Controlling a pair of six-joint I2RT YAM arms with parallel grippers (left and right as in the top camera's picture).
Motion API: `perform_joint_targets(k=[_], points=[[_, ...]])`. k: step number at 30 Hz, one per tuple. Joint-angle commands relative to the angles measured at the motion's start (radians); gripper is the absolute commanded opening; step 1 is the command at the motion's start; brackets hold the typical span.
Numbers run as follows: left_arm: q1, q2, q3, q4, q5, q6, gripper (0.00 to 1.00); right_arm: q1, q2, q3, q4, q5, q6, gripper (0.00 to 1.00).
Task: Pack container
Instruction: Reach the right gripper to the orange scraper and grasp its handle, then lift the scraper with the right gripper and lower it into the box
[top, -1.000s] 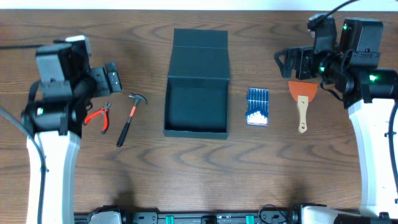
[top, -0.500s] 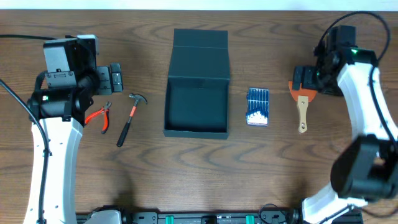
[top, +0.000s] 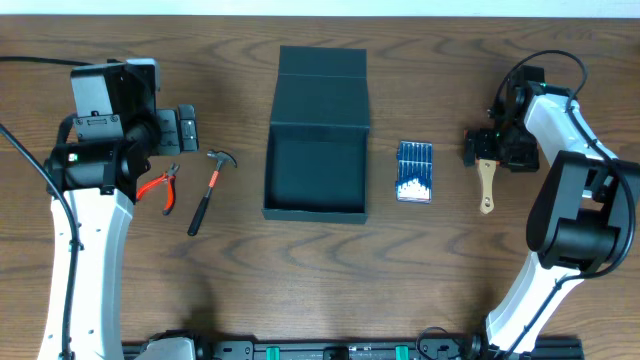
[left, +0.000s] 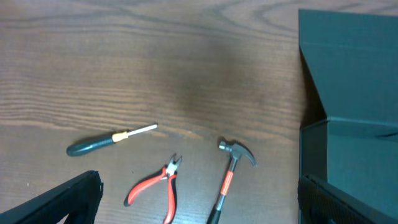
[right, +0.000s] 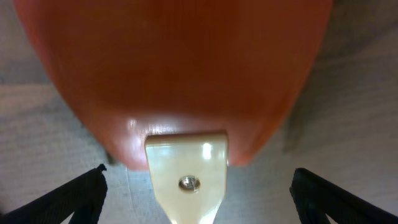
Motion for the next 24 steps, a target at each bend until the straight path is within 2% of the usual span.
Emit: perform_joint_targets(k=[1, 11, 14, 24], points=[[-0.003, 0.011, 0.013, -0.023, -0.008, 0.009, 0.98, -0.004, 0.027, 0.013, 0.018, 0.0, -0.018, 0.92], [-0.003, 0.011, 0.013, -0.103, -0.008, 0.005, 0.98, -0.003, 0.045, 0.01, 0.035, -0.009, -0.006, 0.75], [-0.003, 0.011, 0.013, -0.111, -0.008, 0.005, 0.98, -0.003, 0.045, 0.006, 0.028, -0.013, -0.006, 0.67], [-0.003, 0.011, 0.013, -0.126, -0.008, 0.006, 0.98, -0.003, 0.045, -0.012, -0.003, -0.015, 0.001, 0.57]])
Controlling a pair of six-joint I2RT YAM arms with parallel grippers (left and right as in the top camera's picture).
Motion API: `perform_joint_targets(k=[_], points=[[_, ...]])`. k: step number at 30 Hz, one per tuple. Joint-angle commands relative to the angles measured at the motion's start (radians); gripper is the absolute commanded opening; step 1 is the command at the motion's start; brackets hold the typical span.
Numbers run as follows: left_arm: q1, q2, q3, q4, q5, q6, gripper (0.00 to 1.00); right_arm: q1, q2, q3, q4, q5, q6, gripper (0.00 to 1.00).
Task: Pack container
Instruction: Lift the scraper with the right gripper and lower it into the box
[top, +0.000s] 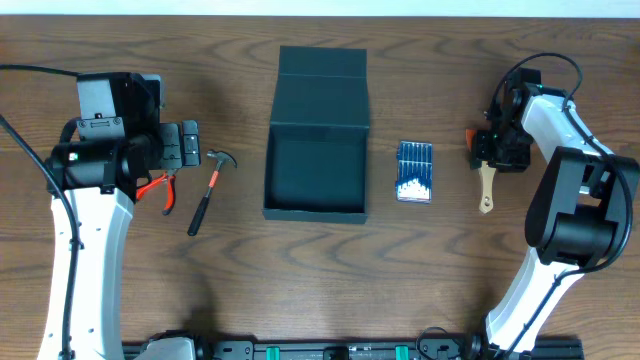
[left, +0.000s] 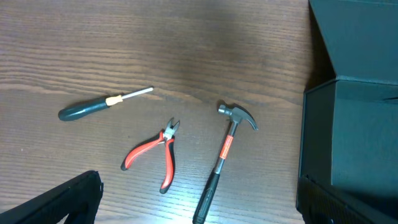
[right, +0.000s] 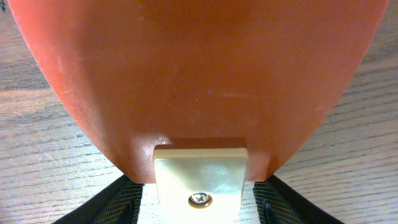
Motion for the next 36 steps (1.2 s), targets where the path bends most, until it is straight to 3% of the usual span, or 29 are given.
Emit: perform_joint_targets(k=[1, 9, 14, 21, 24, 28, 32, 36], points=[[-0.003, 0.008, 0.013, -0.006, -0.008, 0.006, 0.98, -0.003, 0.018, -0.013, -0.011, 0.0, 0.007, 0.57], [-0.003, 0.008, 0.013, -0.006, -0.008, 0.006, 0.98, -0.003, 0.018, -0.013, 0.021, 0.003, 0.008, 0.44], [-0.003, 0.008, 0.013, -0.006, -0.008, 0.006, 0.98, -0.003, 0.018, -0.011, 0.037, 0.003, 0.007, 0.41], [-0.003, 0.008, 0.013, -0.006, -0.008, 0.006, 0.99, 0.009, -0.039, 0.048, -0.029, 0.0, 0.006, 0.33], [-0.003, 0.008, 0.013, -0.006, -0.008, 0.006, 0.98, 0.039, -0.1, 0.118, -0.087, -0.034, -0.011, 0.22], [-0.003, 0.008, 0.013, -0.005, -0.008, 0.006, 0.98, 0.122, -0.199, 0.236, -0.138, -0.118, -0.057, 0.02], [-0.003, 0.008, 0.013, -0.006, -0.008, 0.006, 0.98, 0.251, -0.283, 0.327, -0.134, -0.183, -0.126, 0.01], [-0.003, 0.008, 0.013, -0.005, -0.008, 0.006, 0.98, 0.413, -0.323, 0.37, -0.119, -0.253, -0.318, 0.01]])
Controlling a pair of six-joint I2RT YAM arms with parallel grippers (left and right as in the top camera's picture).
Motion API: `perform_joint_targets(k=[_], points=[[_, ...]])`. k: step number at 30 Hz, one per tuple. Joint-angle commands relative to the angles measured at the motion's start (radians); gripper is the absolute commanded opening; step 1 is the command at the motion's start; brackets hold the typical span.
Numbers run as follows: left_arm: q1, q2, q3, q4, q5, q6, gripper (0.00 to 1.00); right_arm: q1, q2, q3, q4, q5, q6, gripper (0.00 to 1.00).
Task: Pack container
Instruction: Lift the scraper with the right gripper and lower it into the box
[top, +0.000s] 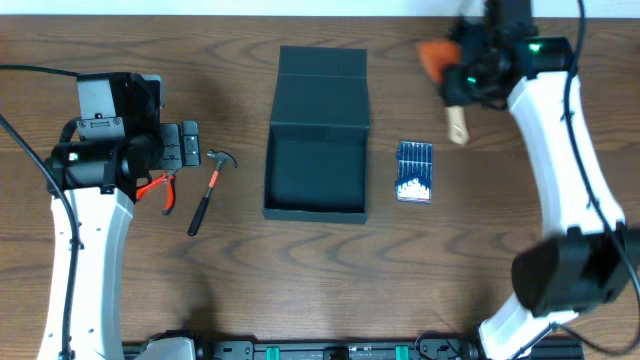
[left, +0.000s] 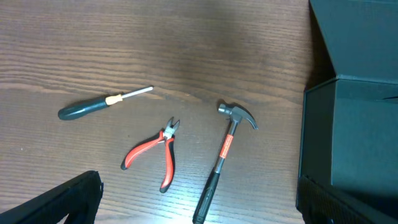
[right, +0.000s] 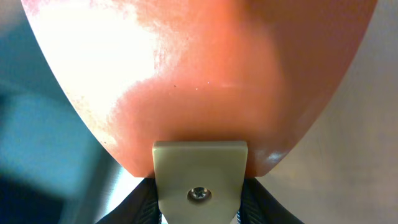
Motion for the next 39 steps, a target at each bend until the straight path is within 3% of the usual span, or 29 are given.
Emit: perform_joint_targets(k=[1, 9, 13, 16, 32, 39], points=[[-0.003, 0.008, 0.013, -0.002, -0.008, 0.006, 0.98, 0.143, -0.026, 0.021, 0.001, -0.115, -0.242, 0.01], [-0.003, 0.008, 0.013, -0.003, -0.008, 0.006, 0.98, 0.394, 0.05, 0.018, -0.006, -0.124, -0.724, 0.01], [-0.003, 0.008, 0.013, -0.003, -0.008, 0.006, 0.98, 0.451, 0.123, 0.018, -0.032, -0.121, -1.027, 0.01], [-0.003, 0.008, 0.013, -0.005, -0.008, 0.006, 0.98, 0.462, 0.182, 0.018, -0.037, -0.092, -1.149, 0.01], [-0.003, 0.008, 0.013, -0.026, -0.008, 0.006, 0.98, 0.447, 0.401, 0.018, -0.017, -0.13, -1.171, 0.01], [-0.003, 0.008, 0.013, -0.026, -0.008, 0.006, 0.98, 0.435, 0.404, 0.018, 0.09, -0.115, -1.025, 0.01]])
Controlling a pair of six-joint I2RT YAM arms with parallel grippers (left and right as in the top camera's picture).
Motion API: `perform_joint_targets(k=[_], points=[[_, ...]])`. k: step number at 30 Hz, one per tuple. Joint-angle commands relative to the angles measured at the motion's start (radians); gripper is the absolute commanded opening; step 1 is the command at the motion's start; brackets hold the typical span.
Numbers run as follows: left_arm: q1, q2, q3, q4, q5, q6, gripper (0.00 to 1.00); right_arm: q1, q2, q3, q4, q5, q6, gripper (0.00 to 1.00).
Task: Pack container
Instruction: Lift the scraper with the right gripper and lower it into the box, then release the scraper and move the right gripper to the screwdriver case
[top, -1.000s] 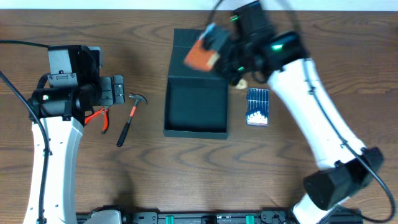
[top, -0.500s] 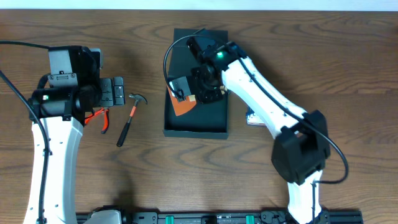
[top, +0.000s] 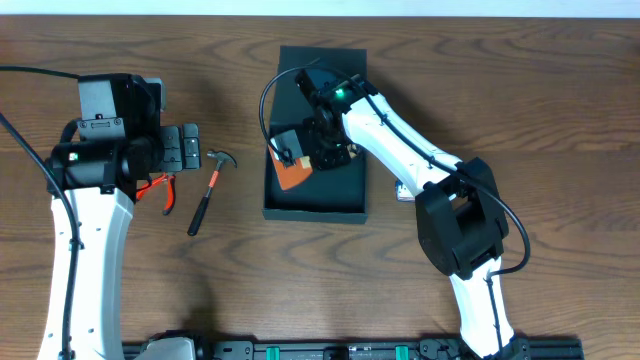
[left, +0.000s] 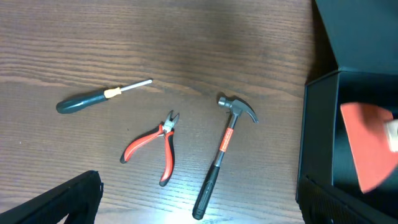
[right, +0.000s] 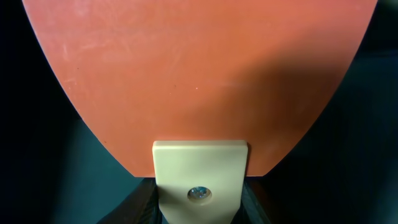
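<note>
The open dark box (top: 320, 205) stands mid-table with its lid (top: 350, 60) folded back. My right gripper (top: 318, 140) is shut on the cream handle of an orange spatula (top: 292, 172), which sits over the left half of the box's inside. The blade (right: 199, 81) fills the right wrist view, with dark box around it and my right gripper (right: 200, 202) on the handle. It cannot be told whether the blade touches the floor of the box. My left gripper (top: 185, 148) hangs open above the tools left of the box, holding nothing.
A hammer (left: 221, 155), red pliers (left: 155, 149) and a green-handled screwdriver (left: 93, 98) lie on the wood left of the box wall (left: 320, 143). The spatula blade (left: 367, 149) shows inside the box. My right arm covers the blue pack right of the box.
My right gripper held the spatula high over the table behind and right of the box. Now it holds it inside the box's opening. The left arm has barely moved.
First my right gripper stood open around the spatula lying at the far right of the table. Then it was shut on the handle. Later it held the spatula up near the back edge, and now over the box. My left gripper stayed open above the tools.
</note>
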Motion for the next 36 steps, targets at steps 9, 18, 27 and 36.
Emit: perform_joint_targets(k=[9, 18, 27, 36], points=[[-0.003, 0.008, 0.013, -0.002, -0.008, 0.006, 0.98, -0.013, 0.001, 0.002, 0.014, -0.019, 0.08, 0.07], [-0.003, 0.008, 0.013, -0.003, -0.008, 0.006, 0.98, -0.029, 0.001, 0.002, 0.014, 0.034, 0.127, 0.01], [-0.003, 0.008, 0.013, -0.002, -0.008, 0.006, 0.98, -0.038, 0.001, 0.002, 0.014, 0.032, 0.167, 0.45], [-0.003, 0.008, 0.013, -0.002, -0.008, 0.006, 0.98, -0.026, -0.028, 0.005, 0.01, 0.033, 0.253, 0.99]])
